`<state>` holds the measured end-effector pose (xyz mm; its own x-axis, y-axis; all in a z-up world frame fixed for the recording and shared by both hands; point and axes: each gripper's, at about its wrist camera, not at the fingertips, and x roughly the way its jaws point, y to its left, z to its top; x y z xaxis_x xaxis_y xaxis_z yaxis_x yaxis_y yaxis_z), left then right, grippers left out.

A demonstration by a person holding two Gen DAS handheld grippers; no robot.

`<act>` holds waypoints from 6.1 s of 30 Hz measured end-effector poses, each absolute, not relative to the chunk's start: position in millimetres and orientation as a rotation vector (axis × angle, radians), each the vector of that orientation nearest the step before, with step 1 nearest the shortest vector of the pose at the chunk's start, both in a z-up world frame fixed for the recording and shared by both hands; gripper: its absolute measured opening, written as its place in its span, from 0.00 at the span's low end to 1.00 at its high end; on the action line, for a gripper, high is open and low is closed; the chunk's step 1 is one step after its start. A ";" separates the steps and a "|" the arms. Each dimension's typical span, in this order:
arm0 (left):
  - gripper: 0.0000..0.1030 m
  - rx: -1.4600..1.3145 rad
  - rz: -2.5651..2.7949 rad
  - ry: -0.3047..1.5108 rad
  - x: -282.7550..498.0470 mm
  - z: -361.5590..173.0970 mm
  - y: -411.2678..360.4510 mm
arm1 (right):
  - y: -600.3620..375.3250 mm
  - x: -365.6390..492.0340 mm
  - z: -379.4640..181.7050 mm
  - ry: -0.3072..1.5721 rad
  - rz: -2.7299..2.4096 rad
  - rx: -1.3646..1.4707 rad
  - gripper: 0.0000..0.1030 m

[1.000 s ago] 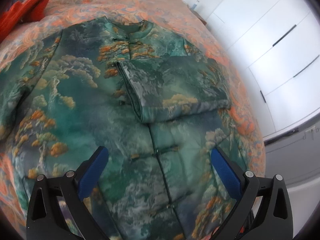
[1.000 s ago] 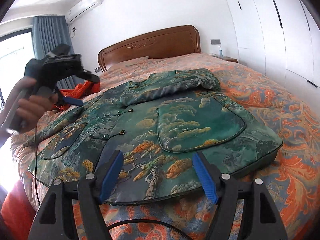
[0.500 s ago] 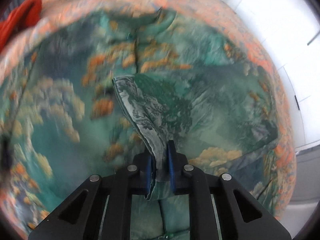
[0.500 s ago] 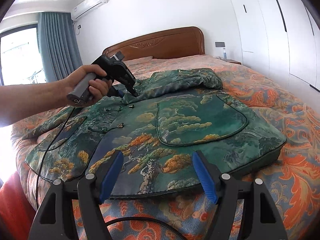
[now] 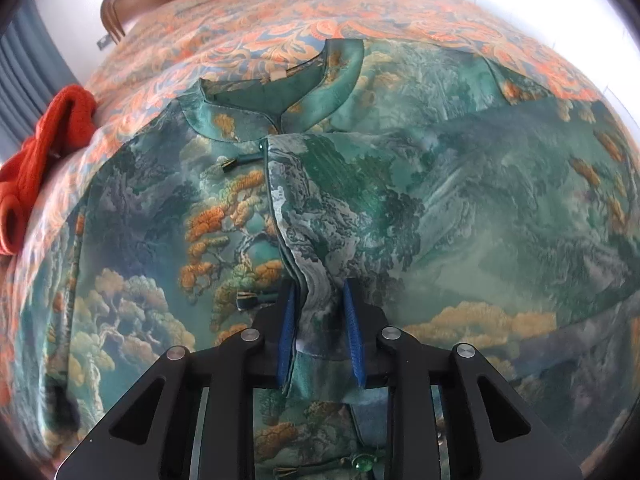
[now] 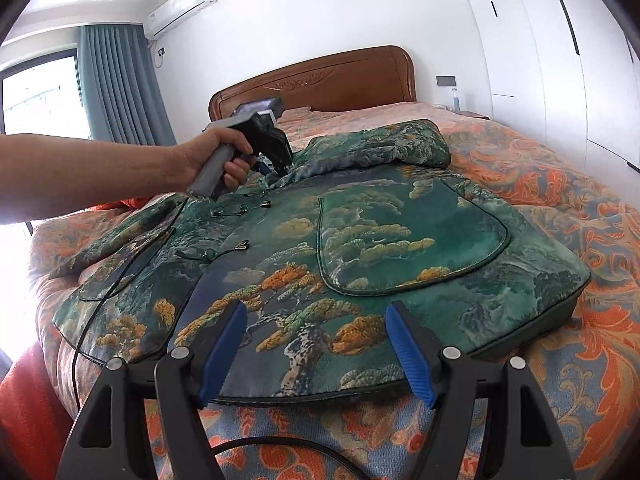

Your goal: Fold large clothes

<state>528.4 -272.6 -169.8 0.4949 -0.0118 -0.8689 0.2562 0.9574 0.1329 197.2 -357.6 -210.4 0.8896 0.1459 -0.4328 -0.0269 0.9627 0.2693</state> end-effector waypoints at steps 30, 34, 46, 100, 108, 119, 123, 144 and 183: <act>0.31 0.137 -0.227 0.903 502.3 -189.6 -258.5 | -578.4 602.4 -185.5 0.764 0.155 0.886 0.71; 0.31 0.166 -0.212 0.903 501.7 -190.0 -260.5 | -571.3 562.1 -188.2 0.788 0.192 0.844 0.71; 0.84 0.188 -0.248 0.941 422.3 -138.9 -222.9 | -492.2 401.4 -180.8 0.868 0.163 0.582 0.73; 0.68 0.611 -0.198 0.720 344.5 -140.5 -217.9 | -263.0 143.9 -209.9 0.675 0.269 0.355 0.73; 0.86 0.530 -0.214 0.741 278.2 -154.6 -168.5 | -275.1 150.9 -191.9 0.642 0.252 0.350 0.73; 0.91 0.365 -0.119 0.718 263.6 -150.3 -107.9 | -318.7 369.7 -166.6 0.747 0.379 0.851 0.74; 0.91 0.307 -0.119 0.731 254.9 -152.6 -93.4 | -314.2 448.7 -210.0 0.872 0.363 1.084 0.74; 0.92 0.165 -0.199 0.795 295.6 -115.2 -84.6 | -304.9 567.2 -146.6 0.735 0.138 0.541 0.19; 0.75 -0.045 -0.157 1.019 543.8 -178.9 -64.1 | -327.7 561.3 -219.5 0.705 0.196 0.680 0.19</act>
<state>543.8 -64.1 -178.9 0.5139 -0.1517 -0.8444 0.1094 0.9878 -0.1108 561.3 -327.7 -219.5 0.7535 0.3858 -0.5323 0.0551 0.7698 0.6360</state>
